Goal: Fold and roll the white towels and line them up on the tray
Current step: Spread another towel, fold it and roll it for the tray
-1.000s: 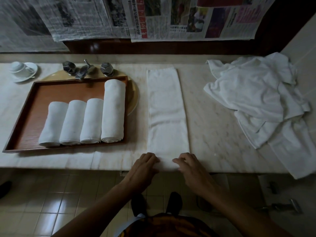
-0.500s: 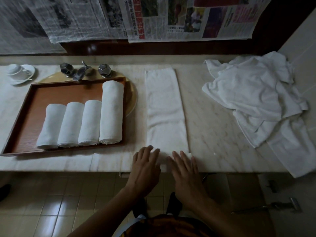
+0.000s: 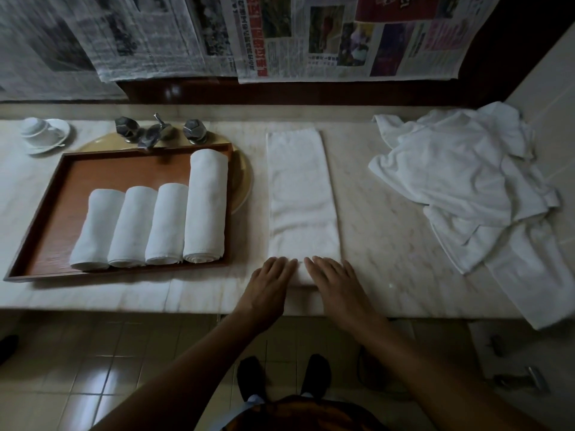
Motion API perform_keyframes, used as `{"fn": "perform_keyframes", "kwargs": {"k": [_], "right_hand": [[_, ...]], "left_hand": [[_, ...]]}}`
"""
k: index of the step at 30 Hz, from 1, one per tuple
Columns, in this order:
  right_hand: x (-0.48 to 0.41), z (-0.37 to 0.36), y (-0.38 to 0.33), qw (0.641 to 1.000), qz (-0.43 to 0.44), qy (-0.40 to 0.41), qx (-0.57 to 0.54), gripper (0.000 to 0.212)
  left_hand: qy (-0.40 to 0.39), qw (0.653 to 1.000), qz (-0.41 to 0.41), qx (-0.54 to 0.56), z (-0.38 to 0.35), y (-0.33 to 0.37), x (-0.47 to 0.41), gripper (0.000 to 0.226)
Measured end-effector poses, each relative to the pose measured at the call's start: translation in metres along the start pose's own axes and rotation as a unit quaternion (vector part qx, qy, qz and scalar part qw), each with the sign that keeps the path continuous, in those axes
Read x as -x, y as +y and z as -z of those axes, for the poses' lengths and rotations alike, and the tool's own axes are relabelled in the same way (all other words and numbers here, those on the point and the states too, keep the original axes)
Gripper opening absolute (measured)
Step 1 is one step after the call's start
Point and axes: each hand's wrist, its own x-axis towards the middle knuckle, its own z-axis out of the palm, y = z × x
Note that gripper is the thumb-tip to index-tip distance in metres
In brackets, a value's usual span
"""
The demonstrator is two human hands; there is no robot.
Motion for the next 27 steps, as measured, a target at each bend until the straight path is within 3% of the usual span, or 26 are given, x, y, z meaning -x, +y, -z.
{"fn": "perform_keyframes", "kwargs": {"k": [11,15,17,19,20,24,27], "right_hand": [[0.035,0.018,-0.007,0.993,-0.009,-0.058,-0.107,0.045],[0.024,0.017,-0.001,0.985,-0.035,-0.036,-0.163,0.037],[0.019,0.017,-0.001,0.99,-0.043,-0.008,-0.135,0.036],[0.019,0.015,-0.006,0.994,-0.045,0.039,-0.096,0.039],[0.022,0.014,-0.01,0.993,-0.048,0.06,-0.089,0.043],[0.042,0.001,-0.032,0.993,-0.039,0.102,-0.04,0.066],[0.049,-0.013,-0.038,0.996,-0.037,0.07,-0.028,0.085]], "left_hand": [[-0.052,0.995,-0.021,0.083,0.006,-0.008,0.044,0.038],[-0.026,0.998,-0.05,0.042,-0.004,-0.02,0.033,0.05],[-0.012,0.999,-0.037,0.024,-0.003,-0.02,0.023,0.035],[-0.01,0.998,-0.008,0.056,-0.001,-0.018,0.014,0.006],[-0.009,0.995,0.015,0.1,0.0,-0.016,0.011,0.002],[0.046,0.991,0.074,0.099,0.008,-0.009,0.0,0.024],[0.06,0.994,0.061,0.062,0.009,-0.006,0.008,0.045]]}}
